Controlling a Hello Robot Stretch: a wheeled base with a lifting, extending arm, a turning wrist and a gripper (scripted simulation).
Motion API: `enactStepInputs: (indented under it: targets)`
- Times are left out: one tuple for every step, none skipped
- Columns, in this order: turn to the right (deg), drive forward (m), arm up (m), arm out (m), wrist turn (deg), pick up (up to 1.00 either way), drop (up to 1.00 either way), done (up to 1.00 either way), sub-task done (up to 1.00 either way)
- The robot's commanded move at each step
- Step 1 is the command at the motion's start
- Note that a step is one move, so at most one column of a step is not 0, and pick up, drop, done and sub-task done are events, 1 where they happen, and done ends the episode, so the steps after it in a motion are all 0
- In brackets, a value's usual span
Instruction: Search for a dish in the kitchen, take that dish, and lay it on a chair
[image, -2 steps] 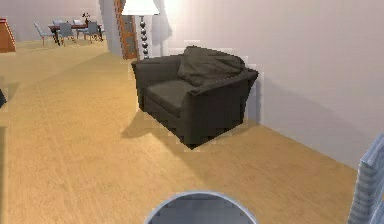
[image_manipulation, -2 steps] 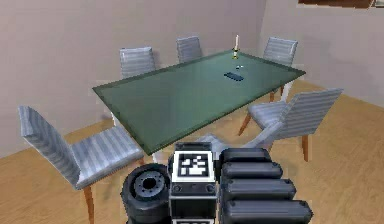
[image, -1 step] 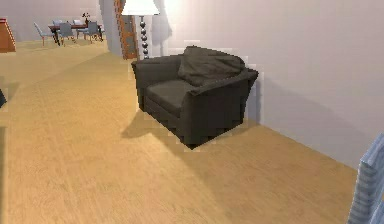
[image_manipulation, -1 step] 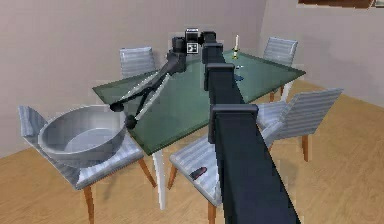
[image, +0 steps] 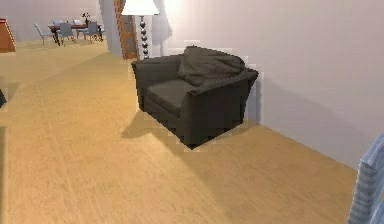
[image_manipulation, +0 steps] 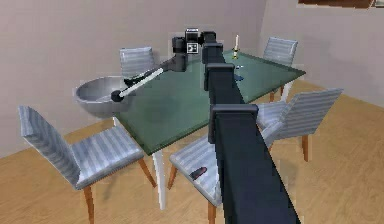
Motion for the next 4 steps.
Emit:
enactStepInputs:
  targets:
    - [0.0, 0.0, 0.0, 0.0, 45.0, 0.0, 0.0, 0.0, 0.0]
    - [0.0, 0.0, 0.0, 0.0, 45.0, 0.0, 0.0, 0.0, 0.0]
    - [0.0, 0.0, 0.0, 0.0, 33.0, 0.0, 0.0, 0.0, 0.0]
    - [0.0, 0.0, -0.34, 0.0, 0.0, 0.0, 0.0, 0.0, 0.0]
